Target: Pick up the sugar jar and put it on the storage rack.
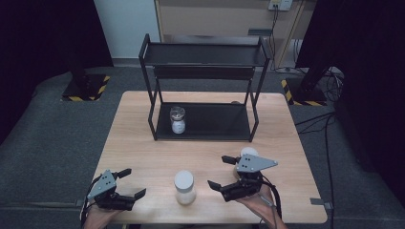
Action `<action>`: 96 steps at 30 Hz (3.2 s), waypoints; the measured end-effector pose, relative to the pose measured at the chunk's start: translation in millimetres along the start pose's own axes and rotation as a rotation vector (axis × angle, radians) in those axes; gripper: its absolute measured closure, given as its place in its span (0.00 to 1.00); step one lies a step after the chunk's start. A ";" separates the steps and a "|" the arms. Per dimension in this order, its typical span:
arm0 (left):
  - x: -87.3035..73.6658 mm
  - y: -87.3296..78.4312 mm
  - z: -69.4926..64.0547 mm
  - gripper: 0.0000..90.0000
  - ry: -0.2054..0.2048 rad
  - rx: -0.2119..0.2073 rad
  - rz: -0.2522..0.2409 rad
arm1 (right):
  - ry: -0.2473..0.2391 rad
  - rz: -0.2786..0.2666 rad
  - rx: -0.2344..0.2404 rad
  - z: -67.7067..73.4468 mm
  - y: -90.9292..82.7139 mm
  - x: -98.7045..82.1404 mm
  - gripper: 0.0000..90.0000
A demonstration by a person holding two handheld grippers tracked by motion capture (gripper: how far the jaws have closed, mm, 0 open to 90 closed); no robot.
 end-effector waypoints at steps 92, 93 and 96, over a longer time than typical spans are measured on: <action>2.5 4.8 -4.1 0.04 0.038 -0.001 0.059 | 0.013 0.130 -0.097 -9.8 100.8 59.8 0.37; 2.6 4.8 -4.2 0.04 0.040 -0.001 0.061 | 0.016 0.129 -0.106 -11.4 101.5 62.1 0.37; 2.7 5.0 -4.5 0.04 0.045 0.000 0.064 | 0.026 0.125 -0.134 -18.7 103.8 70.3 0.37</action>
Point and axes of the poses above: each handheld gripper's, and its own axes: y roughly forward along the jaws, x roughly out of its top, z roughly to its left, the point moved 8 cm from there along y, roughly forward along the jaws, and after that the axes turned 4 degrees about y, right-handed, at the moved point
